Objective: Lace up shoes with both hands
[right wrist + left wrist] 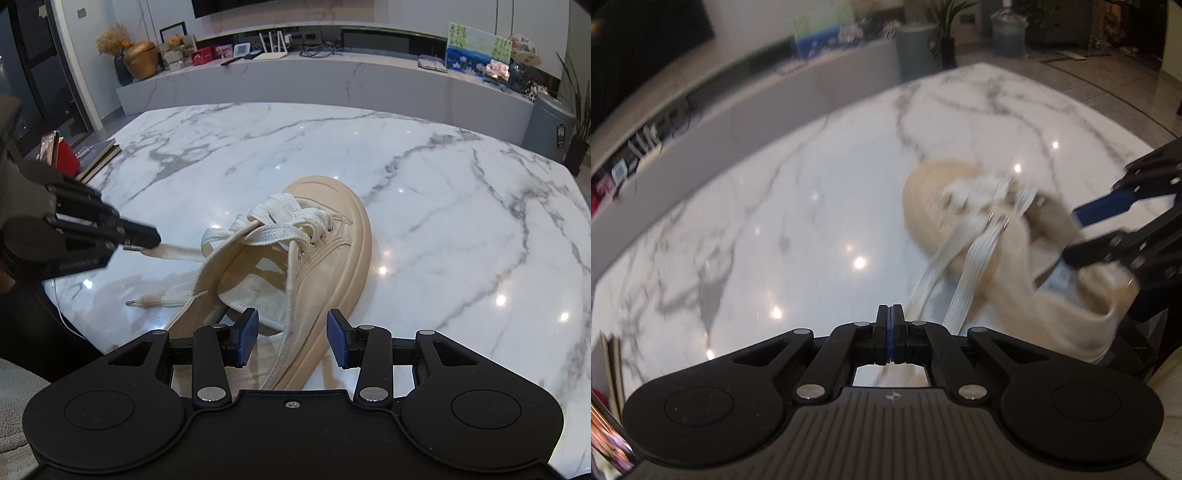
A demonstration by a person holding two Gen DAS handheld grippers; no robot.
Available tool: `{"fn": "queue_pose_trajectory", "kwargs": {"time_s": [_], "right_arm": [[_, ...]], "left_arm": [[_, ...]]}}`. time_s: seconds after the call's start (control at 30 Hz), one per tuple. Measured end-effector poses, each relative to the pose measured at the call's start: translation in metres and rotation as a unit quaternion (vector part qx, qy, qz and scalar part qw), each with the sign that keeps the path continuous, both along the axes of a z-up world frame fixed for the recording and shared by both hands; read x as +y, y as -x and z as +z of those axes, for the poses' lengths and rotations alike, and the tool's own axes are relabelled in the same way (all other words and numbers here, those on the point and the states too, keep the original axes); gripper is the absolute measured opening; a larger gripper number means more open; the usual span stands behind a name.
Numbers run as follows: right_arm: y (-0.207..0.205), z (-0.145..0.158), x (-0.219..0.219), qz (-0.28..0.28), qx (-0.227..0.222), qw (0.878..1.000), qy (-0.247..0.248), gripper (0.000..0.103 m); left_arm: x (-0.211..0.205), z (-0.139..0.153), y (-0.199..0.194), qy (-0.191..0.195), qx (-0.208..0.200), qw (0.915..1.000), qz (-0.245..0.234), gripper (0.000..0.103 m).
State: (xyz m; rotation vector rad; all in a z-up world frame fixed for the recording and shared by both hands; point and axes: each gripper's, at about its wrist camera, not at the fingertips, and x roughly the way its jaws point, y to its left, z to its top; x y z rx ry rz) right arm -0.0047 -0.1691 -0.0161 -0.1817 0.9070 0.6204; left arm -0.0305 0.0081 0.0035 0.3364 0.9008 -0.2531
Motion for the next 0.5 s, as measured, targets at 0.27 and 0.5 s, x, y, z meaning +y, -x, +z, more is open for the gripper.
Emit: {"fn": "queue_pose_trajectory", "kwargs": {"time_s": [0.27,0.5], "right_arm": [[0.005,0.004,-0.003,-0.001,-0.011,1.0,-0.001,0.039],[0.006,0.004,-0.006,-0.003,-0.01,1.0,-0.005,0.039]], "left_arm": [[-0.007,0.006,-0.005,-0.035,-0.004,0.999,-0.028,0.001],[0.01,-0.036,-0.004,-0.035,0.051,0.9981,0.0,0.02]]}}
